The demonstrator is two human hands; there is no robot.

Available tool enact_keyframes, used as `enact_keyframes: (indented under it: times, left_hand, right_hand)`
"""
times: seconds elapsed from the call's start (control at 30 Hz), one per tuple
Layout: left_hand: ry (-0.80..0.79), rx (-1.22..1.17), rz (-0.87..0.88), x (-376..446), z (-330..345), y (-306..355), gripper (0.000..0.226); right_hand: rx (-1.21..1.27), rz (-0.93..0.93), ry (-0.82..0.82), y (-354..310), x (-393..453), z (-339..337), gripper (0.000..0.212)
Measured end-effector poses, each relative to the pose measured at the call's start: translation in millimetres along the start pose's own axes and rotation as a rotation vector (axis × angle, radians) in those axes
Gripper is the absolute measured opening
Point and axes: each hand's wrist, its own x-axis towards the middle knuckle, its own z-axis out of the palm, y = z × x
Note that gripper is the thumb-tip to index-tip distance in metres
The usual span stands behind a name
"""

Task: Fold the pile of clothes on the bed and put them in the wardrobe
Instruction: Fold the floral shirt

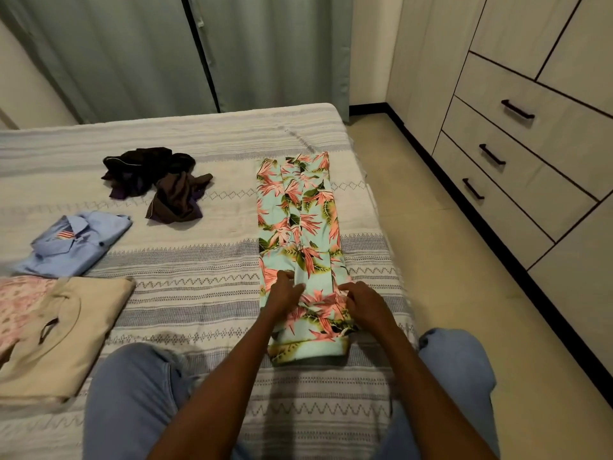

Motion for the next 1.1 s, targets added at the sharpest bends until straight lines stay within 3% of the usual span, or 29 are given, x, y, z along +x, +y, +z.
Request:
enact_keyframes:
  times: [0.13,0.27,0.33,0.4,0.53,0.73,0.93,1.0,1.1]
  left_hand:
    - [-0.005,0.06,0.101,-16,-7,-13,0.058]
    - [0.063,0.34,0.343,-39,-26,-33,0.047]
    - [0.044,0.529,0.479,-47,-44,-49,0.048]
    - [-0.024,0.706,0.549,-51,-61,-73,0.059]
    - [-0.187,0.912,0.502,-64,-88,-131,0.091]
    - [-0.042,0.838,0.578,-68,-80,-143,0.079]
    - [-0.014,0.836,0.608,-77,-65,-130,0.065]
    - [-0.003,0.74,0.649,-75,-63,-128,0.051]
    - [0.035,0.564,0.637,-78,-60,-118,0.056]
  right_hand:
    - [-0.097,-0.011,-0.043,5,-12,-4,0.029]
    - [-0.242,-0.105,-0.046,12,-28,-10,0.031]
    - [-0.29,-0.165,-0.085,19,-36,-15,0.044]
    - [-0.301,-0.206,-0.107,27,-41,-18,0.063]
    - [-0.326,-0.27,-0.053,43,-52,-9,0.066]
    - [-0.353,-0.083,-0.014,47,-57,-1,0.064]
    - [-0.341,-0.163,-0.008,42,-61,4,0.054]
    - [-0.283,-0.199,-0.005,39,-61,2,0.047]
    - [-0.095,-0.221,0.025,35,-63,-8,0.052]
